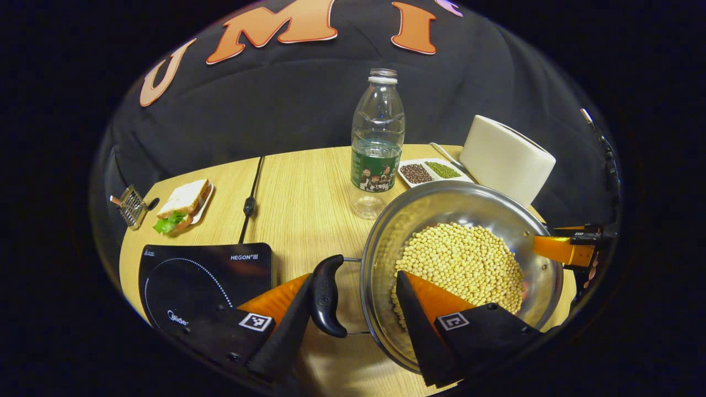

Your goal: First push the handle of the pot to place it horizontally, then grasp the pot with both hands and set it on the induction cooktop.

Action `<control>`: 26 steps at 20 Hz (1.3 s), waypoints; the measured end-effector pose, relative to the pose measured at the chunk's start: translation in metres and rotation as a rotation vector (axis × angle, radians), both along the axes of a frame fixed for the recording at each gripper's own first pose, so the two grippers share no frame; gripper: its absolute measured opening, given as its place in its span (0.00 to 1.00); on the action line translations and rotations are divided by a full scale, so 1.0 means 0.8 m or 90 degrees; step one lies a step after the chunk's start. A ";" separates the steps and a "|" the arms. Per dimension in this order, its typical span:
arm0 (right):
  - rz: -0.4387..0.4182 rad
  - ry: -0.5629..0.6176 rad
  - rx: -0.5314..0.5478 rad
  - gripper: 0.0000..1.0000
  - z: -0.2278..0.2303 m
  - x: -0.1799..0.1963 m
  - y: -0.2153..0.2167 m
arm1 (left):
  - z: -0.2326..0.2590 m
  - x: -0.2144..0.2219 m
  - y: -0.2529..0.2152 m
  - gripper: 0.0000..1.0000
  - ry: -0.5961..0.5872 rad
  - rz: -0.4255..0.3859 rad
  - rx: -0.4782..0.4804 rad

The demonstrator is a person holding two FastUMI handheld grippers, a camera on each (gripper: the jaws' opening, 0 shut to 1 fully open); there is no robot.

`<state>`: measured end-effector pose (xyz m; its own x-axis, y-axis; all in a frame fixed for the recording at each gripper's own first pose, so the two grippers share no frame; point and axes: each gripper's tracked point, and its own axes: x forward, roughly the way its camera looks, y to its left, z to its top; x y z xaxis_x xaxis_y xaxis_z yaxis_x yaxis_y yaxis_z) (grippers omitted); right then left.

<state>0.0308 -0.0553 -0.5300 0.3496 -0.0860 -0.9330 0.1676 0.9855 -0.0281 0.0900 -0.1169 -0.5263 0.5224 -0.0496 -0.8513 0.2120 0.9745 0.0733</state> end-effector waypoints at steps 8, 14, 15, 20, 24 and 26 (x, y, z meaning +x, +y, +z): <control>-0.032 0.013 -0.004 0.70 -0.018 -0.004 -0.005 | -0.026 0.020 0.008 0.85 -0.007 0.009 0.046; -0.048 -0.006 -0.020 0.64 -0.009 -0.008 -0.008 | -0.024 0.031 0.006 0.84 -0.047 0.025 0.050; -0.053 -0.006 -0.023 0.59 -0.007 -0.009 -0.006 | -0.023 0.030 0.006 0.83 -0.049 0.022 0.056; -0.048 -0.037 -0.039 0.61 0.018 -0.009 -0.004 | -0.009 0.027 0.008 0.83 -0.063 0.040 0.038; -0.048 -0.057 -0.033 0.61 0.045 -0.012 0.007 | 0.024 0.024 0.015 0.83 -0.079 0.041 0.037; -0.046 -0.066 -0.026 0.56 0.060 -0.012 0.018 | 0.041 0.022 0.023 0.82 -0.086 0.041 0.040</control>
